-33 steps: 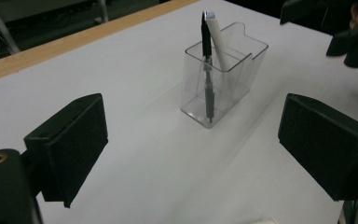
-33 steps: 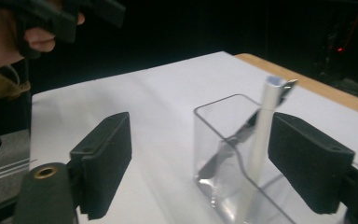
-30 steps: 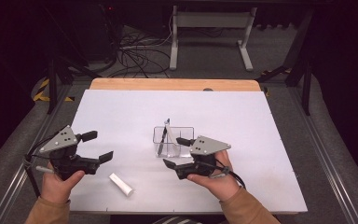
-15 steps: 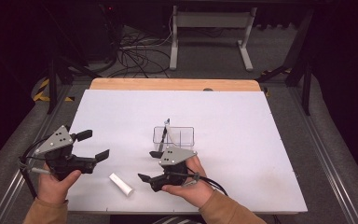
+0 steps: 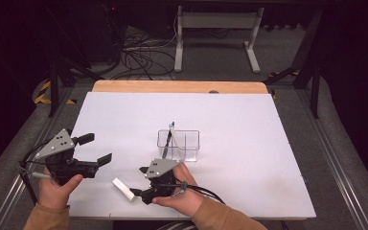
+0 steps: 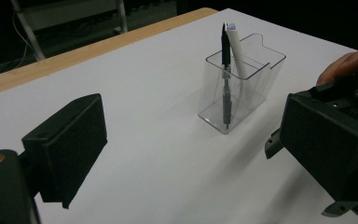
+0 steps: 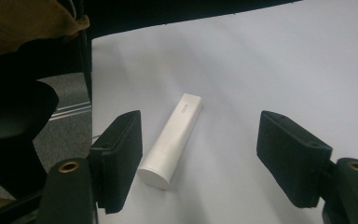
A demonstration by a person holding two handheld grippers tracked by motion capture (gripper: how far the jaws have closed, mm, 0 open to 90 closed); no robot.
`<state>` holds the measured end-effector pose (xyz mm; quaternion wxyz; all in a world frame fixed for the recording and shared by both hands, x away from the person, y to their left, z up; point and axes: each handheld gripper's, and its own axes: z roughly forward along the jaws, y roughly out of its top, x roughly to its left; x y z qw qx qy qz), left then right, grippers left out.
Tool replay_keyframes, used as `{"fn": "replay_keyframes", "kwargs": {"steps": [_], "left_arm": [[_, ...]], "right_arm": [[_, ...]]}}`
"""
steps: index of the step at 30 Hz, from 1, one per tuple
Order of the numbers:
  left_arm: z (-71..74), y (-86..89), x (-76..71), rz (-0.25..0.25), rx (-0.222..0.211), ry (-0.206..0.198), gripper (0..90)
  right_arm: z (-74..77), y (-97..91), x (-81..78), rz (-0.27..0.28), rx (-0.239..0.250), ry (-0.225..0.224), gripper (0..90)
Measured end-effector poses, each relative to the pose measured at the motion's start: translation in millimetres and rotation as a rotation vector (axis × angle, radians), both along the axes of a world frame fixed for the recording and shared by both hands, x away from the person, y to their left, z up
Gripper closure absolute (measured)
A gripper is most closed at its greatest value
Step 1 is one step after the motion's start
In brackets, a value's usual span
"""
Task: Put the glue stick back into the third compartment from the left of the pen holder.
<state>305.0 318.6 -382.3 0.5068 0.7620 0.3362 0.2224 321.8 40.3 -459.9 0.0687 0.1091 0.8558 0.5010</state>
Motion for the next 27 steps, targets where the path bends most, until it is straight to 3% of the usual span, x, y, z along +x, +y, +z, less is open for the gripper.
{"fn": "replay_keyframes", "kwargs": {"steps": [6, 17, 22, 27], "left_arm": [[0.1, 0.7, 0.0, 0.000, -0.001, 0.000, 8.3], [-0.4, 0.5, 0.3, 0.002, -0.005, 0.004, 8.4], [-0.3, 0.4, 0.3, 0.000, -0.004, 0.004, 8.4], [-0.5, 0.6, 0.3, 0.001, -0.005, 0.004, 8.4]], "right_arm": [[-3.2, 7.2, -2.5, 0.012, -0.025, 0.005, 33.9], [-7.3, 10.7, -4.7, 0.000, -0.054, 0.069, 39.8], [-6.8, 13.4, -7.3, -0.007, -0.068, 0.077, 36.8], [-9.9, 18.1, -10.6, 0.005, -0.117, 0.051, 37.3]]}}
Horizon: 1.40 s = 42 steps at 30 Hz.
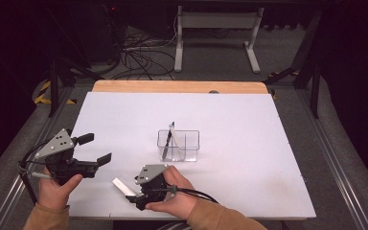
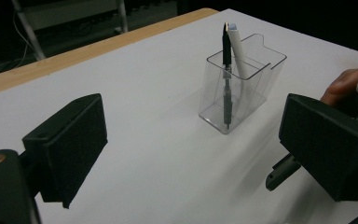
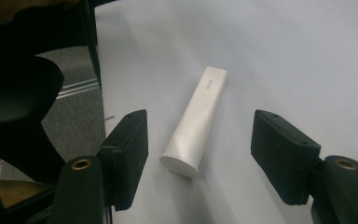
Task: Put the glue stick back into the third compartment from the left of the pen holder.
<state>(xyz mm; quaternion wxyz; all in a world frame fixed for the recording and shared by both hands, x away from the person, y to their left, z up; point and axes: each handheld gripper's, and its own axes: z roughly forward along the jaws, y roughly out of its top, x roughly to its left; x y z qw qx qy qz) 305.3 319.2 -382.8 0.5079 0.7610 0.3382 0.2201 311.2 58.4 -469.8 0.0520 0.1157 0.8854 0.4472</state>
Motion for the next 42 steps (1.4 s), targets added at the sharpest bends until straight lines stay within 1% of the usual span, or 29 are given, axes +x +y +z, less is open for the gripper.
{"fn": "replay_keyframes", "kwargs": {"steps": [2, 4, 10, 16, 18, 22, 26, 32, 34, 36, 38, 39, 41, 42], "left_arm": [[-0.2, 0.0, 0.1, 0.001, 0.002, 0.000, 8.4], [-0.2, 0.2, 0.3, 0.002, 0.005, -0.001, 8.4], [-0.2, 0.5, 0.2, 0.002, 0.002, 0.001, 8.6], [-0.4, 0.4, 0.6, 0.002, 0.010, 0.001, 8.6], [-0.4, 0.5, 0.6, 0.003, 0.010, 0.001, 8.7], [-0.6, 0.6, 0.6, 0.002, 0.006, 0.003, 8.7], [-1.0, 0.6, 1.0, 0.002, 0.008, 0.004, 8.7], [-1.4, 0.3, 1.3, 0.002, 0.006, 0.006, 8.7], [-1.7, 0.0, 1.8, 0.000, 0.011, 0.006, 8.7], [-1.9, -1.1, 1.6, -0.002, 0.010, 0.008, 8.7], [-1.6, -1.1, 1.3, -0.001, 0.014, 0.005, 8.7], [-1.5, -0.7, 1.2, -0.001, 0.012, 0.004, 8.7], [-1.6, -0.1, 1.1, 0.000, 0.005, 0.006, 8.7], [-1.7, 0.1, 1.3, 0.001, 0.008, 0.005, 8.7]], "right_arm": [[-1.4, 2.1, -1.0, 0.005, -0.013, -0.009, 37.2], [-2.8, 4.2, -1.9, -0.002, -0.025, -0.001, 36.9], [-7.5, 9.5, -3.2, 0.000, -0.074, -0.009, 36.9], [-12.8, 15.6, -6.1, 0.019, -0.104, -0.023, 36.9], [-14.7, 17.6, -7.3, 0.018, -0.121, -0.023, 37.0], [-18.2, 21.0, -8.7, 0.024, -0.137, -0.031, 37.7], [-20.4, 23.0, -9.1, 0.026, -0.152, -0.044, 40.2], [-22.9, 25.4, -10.7, 0.017, -0.174, -0.059, 46.6], [-23.3, 27.3, -11.0, 0.013, -0.173, -0.061, 48.2], [-23.1, 29.5, -11.6, 0.012, -0.175, -0.071, 49.5], [-23.2, 30.4, -11.8, 0.000, -0.174, -0.060, 50.5], [-23.8, 30.3, -11.5, -0.007, -0.165, -0.055, 51.6], [-23.6, 29.5, -10.8, -0.020, -0.161, -0.052, 56.9], [-23.2, 29.1, -10.6, -0.028, -0.162, -0.050, 57.7]]}}
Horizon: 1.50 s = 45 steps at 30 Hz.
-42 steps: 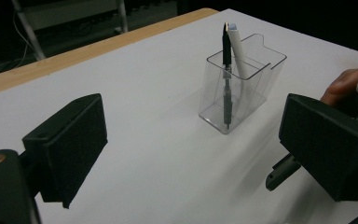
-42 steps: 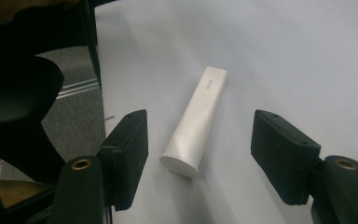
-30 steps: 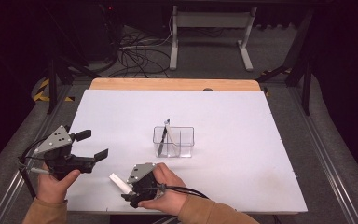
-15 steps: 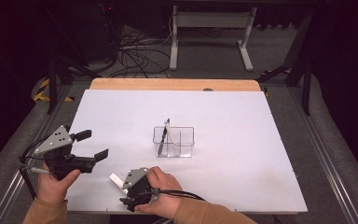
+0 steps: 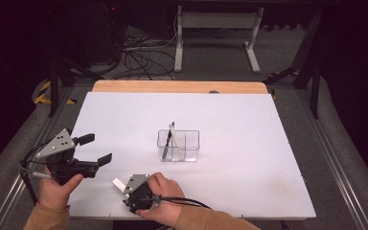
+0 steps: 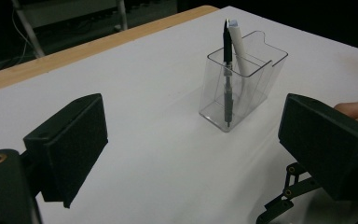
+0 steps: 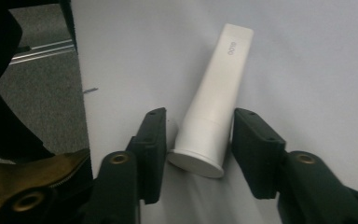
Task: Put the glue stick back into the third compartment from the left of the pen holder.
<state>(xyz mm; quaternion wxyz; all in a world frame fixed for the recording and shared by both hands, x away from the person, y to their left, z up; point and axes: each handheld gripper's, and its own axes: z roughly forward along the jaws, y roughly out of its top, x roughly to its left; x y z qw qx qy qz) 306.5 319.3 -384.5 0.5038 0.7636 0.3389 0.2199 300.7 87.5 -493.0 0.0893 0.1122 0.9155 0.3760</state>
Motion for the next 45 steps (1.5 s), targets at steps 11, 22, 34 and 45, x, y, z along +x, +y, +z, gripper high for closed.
{"fn": "replay_keyframes", "kwargs": {"steps": [11, 22, 34, 45], "left_arm": [[-0.2, -0.9, -0.1, -0.002, 0.004, -0.001, 8.7], [0.4, 0.8, -0.6, 0.001, -0.001, -0.003, 8.7], [0.5, 0.8, -0.8, 0.008, -0.002, -0.009, 8.8], [0.1, -0.7, -1.2, 0.008, 0.000, -0.007, 9.4]], "right_arm": [[1.4, 0.6, 0.5, -0.076, 0.012, 0.037, 65.2], [28.2, -18.1, 7.0, -0.063, 0.071, 0.032, 65.3], [67.2, -55.2, 10.8, -0.089, 0.145, 0.005, 65.3], [90.1, -82.5, 15.4, -0.125, 0.174, -0.031, 65.3]]}}
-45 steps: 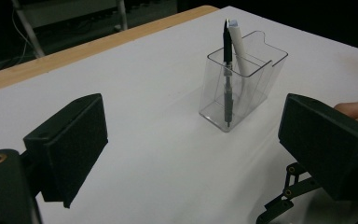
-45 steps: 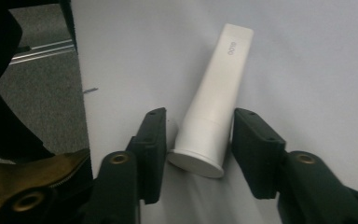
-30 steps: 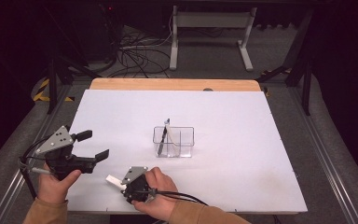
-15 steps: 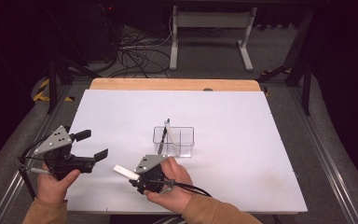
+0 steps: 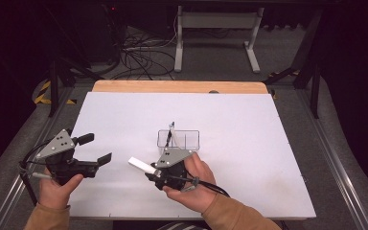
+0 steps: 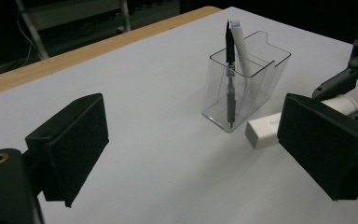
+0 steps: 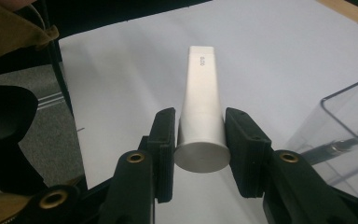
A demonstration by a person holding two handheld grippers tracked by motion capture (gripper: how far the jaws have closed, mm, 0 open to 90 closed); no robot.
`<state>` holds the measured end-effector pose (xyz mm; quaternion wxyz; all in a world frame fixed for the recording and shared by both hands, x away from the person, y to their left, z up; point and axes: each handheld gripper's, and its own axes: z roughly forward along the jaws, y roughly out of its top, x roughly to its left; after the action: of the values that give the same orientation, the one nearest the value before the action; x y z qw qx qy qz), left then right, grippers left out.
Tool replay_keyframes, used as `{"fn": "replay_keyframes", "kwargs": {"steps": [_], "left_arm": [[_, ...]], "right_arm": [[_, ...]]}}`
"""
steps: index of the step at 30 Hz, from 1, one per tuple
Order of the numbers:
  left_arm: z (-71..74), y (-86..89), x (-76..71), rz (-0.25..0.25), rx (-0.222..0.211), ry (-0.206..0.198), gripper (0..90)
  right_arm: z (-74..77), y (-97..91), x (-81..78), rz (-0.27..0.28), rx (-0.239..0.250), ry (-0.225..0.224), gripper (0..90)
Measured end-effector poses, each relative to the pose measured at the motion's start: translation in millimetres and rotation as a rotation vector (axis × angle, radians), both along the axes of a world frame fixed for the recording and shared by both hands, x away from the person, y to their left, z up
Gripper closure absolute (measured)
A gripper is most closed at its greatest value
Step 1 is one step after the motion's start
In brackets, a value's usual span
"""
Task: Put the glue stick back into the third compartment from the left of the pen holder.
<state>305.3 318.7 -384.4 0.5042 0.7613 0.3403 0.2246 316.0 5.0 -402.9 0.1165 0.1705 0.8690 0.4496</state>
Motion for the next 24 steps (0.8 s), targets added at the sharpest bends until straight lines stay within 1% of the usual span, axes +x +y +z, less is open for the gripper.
{"fn": "replay_keyframes", "kwargs": {"steps": [2, 8, 10, 15, 21, 24], "left_arm": [[0.2, 0.6, 0.2, -0.001, 0.003, -0.003, 9.3], [-0.1, 1.5, 0.5, -0.001, -0.002, -0.002, 9.3], [0.1, 1.3, 0.4, -0.003, -0.002, -0.003, 9.3], [0.0, 1.0, 0.5, -0.004, -0.002, -0.001, 9.4], [-0.7, 0.7, 0.8, -0.002, -0.002, 0.003, 9.4], [-0.5, 0.3, 0.8, -0.003, 0.000, 0.001, 9.4]], "right_arm": [[4.2, -4.7, 1.0, 0.001, -0.012, 0.000, 65.3], [18.2, -22.4, 4.9, -0.032, 0.005, -0.010, 65.3], [20.8, -26.4, 6.1, -0.039, 0.007, -0.015, 65.3], [26.0, -35.0, 8.6, -0.030, 0.001, -0.009, 65.2], [33.5, -49.5, 12.3, -0.063, 0.021, -0.022, 65.3], [35.6, -53.4, 13.1, -0.073, 0.028, -0.026, 65.2]]}}
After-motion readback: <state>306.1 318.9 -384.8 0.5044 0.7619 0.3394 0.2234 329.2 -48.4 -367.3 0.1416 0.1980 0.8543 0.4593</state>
